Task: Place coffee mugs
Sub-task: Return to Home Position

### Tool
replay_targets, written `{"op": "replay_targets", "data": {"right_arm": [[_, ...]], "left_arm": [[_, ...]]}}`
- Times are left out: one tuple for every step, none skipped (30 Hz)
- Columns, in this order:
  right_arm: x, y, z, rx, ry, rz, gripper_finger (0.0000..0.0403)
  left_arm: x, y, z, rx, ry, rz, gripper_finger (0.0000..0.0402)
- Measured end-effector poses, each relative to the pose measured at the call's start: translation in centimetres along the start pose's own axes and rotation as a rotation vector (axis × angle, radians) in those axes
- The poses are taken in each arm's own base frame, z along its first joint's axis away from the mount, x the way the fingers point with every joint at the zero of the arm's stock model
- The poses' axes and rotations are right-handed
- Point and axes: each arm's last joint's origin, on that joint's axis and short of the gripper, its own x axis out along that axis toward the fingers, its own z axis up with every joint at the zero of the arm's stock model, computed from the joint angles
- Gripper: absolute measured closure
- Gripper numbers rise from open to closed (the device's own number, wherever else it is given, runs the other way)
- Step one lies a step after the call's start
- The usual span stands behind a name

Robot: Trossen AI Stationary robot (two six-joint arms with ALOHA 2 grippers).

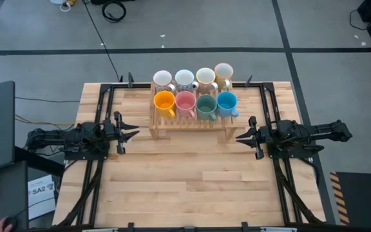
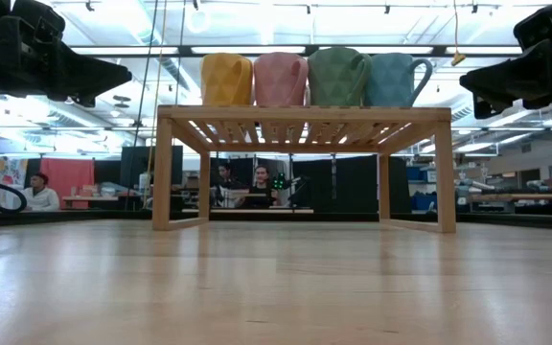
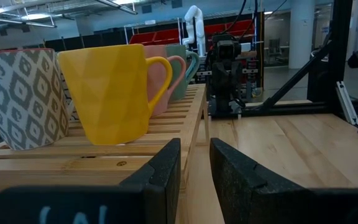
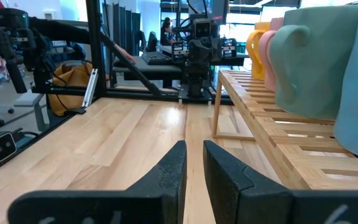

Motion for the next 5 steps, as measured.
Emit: {"op": "replay_targets", "data": {"right_arm": [[0.0,0.0,0.0,0.0,0.0,0.0,0.0344],[0.0,0.0,0.0,0.0,0.0,0.0,0.0344],[0.0,0.0,0.0,0.0,0.0,0.0,0.0344],[0.0,0.0,0.0,0.0,0.0,0.0,0.0344],[0.0,0.0,0.0,0.0,0.0,0.0,0.0344]], "left_arm": [[0.0,0.0,0.0,0.0,0.0,0.0,0.0308],[0.0,0.0,0.0,0.0,0.0,0.0,0.0308],[0.0,0.0,0.0,0.0,0.0,0.0,0.0308],[0.0,0.0,0.0,0.0,0.0,0.0,0.0308],[0.0,0.0,0.0,0.0,0.0,0.0,0.0308]]}}
